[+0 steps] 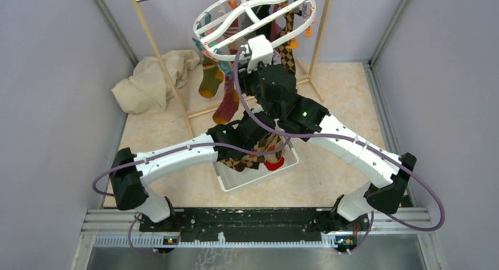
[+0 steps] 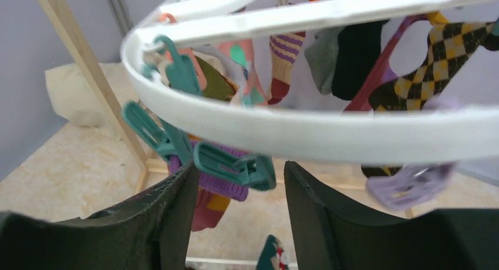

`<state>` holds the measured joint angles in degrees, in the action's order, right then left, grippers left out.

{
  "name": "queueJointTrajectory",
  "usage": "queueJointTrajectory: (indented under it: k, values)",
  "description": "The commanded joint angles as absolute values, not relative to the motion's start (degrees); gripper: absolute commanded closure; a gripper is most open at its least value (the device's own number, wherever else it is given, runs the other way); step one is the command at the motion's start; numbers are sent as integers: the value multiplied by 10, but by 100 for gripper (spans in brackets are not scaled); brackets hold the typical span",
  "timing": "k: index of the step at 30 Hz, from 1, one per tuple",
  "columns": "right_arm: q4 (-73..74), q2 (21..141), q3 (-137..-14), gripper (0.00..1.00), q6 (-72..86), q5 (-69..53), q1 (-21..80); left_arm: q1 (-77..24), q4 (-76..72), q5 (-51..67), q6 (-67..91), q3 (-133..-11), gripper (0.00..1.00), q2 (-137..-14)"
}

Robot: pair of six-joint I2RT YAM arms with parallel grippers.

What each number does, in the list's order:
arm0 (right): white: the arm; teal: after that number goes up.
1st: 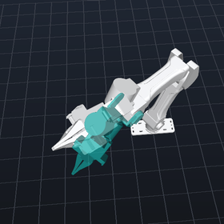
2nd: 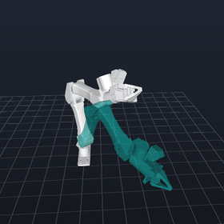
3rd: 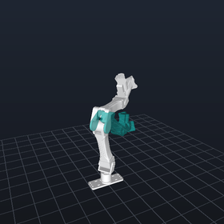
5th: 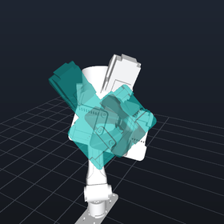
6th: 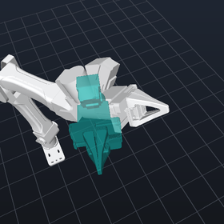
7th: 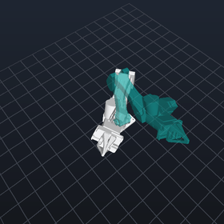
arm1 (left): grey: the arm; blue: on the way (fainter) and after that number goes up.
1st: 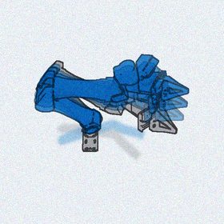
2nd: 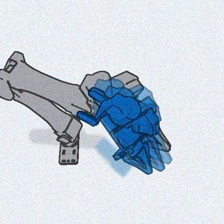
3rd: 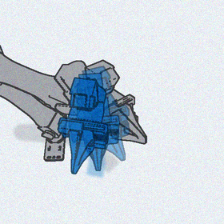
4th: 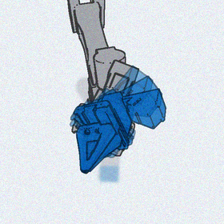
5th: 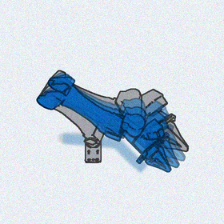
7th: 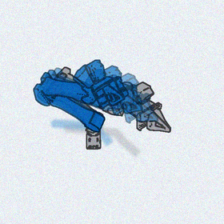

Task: Remove the socks clipped to the hanger
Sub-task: Remove the sock from the hanger, then place the sock in the bin.

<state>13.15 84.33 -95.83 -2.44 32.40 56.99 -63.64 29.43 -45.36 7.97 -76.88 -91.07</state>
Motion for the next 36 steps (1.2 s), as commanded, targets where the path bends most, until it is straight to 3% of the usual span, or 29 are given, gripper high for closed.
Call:
queueJointTrajectory:
  k: [1, 15, 26, 28, 31, 34, 36]
  values:
    - [127, 776, -927, 42, 23, 302, 557, -644, 323, -383, 102, -763, 86, -869]
    - [185, 624, -816, 36, 74, 329, 554, -645, 302, -220, 109, -731, 83, -826]
    - [210, 578, -771, 36, 87, 343, 553, -643, 217, -255, 139, -624, 77, -853]
    - [211, 577, -769, 35, 87, 341, 553, -640, 197, -247, 138, -610, 68, -865]
    - [214, 578, -766, 35, 89, 340, 553, -639, 191, -233, 141, -609, 41, -888]
    - [216, 578, -764, 35, 90, 340, 552, -639, 186, -224, 146, -606, 4, -887]
    - [216, 577, -762, 35, 91, 340, 552, -639, 174, -222, 145, -599, 1, -871]
